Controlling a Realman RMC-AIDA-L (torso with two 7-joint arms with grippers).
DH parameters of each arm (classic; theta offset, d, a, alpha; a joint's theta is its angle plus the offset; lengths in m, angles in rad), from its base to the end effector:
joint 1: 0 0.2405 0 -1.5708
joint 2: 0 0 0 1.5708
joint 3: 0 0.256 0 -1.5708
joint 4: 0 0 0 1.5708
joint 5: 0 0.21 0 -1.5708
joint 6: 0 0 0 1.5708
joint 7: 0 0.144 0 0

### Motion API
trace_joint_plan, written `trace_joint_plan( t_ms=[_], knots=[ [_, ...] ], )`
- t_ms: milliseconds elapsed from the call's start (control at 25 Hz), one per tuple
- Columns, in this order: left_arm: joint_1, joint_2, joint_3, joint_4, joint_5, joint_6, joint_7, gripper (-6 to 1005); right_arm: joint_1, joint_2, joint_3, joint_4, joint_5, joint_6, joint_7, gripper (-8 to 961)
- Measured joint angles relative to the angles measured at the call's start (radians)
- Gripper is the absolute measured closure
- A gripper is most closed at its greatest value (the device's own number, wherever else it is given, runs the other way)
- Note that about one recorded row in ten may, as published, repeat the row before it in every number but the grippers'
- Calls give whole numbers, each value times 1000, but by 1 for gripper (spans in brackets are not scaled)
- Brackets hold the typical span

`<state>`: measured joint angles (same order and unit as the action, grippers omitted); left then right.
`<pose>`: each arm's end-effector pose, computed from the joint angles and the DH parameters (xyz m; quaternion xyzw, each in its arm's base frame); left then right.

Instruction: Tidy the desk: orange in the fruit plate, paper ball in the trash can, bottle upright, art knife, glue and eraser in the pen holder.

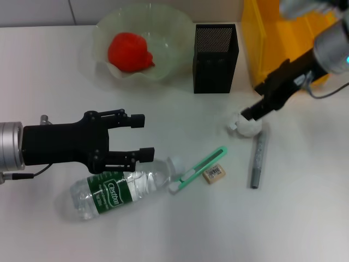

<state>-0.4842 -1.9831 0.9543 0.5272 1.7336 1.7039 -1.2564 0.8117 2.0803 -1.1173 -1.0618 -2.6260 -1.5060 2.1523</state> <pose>-0.2588 0.2983 0.0021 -0.9425 -0.1581 -0.2919 0.0394 0.1738 0.3988 0.0046 -0.9542 0.2126 -0.1539 0.1435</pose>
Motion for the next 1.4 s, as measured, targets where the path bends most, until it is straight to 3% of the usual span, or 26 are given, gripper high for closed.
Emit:
trace_joint_plan(
  t_ms=[80,200,560,800,960,1000,1040,1080,1120,1200,1280,1360,1400],
  knots=[
    [0,-1,-2,0,0,0,0,290,-6,2,-33,6,-9,22,10,202],
    [3,-2,-6,0,0,-2,0,291,-33,1,-171,36,-16,132,65,202],
    [2,-5,-17,-1,0,-3,0,297,-31,4,-216,102,3,200,61,290],
    [2,-5,-19,1,0,0,0,301,-54,0,-222,52,53,179,51,349],
    [2,-4,-21,1,-1,2,0,304,-69,-3,-118,-86,84,35,57,380],
    [2,-4,-21,1,-1,3,0,304,-80,-1,-16,-211,87,-50,80,387],
    [2,-3,-22,1,-1,6,-1,305,-80,-1,-16,-211,87,-50,80,394],
    [2,-3,-22,1,-1,6,-1,306,-86,-2,81,-326,94,-110,114,401],
    [3,-2,-25,1,-1,11,-5,306,-86,-2,81,-326,94,-110,114,408],
    [3,-1,-28,1,-1,15,-10,308,-89,-3,232,-445,96,-124,148,422],
    [2,-1,-28,1,-1,18,-12,309,-91,-4,272,-457,95,-103,149,405],
    [2,-1,-28,1,-1,19,-12,310,-99,-4,328,-459,92,-33,150,389],
    [2,-1,-28,2,-1,21,-12,311,-112,-4,342,-425,92,63,149,381]
  ],
)
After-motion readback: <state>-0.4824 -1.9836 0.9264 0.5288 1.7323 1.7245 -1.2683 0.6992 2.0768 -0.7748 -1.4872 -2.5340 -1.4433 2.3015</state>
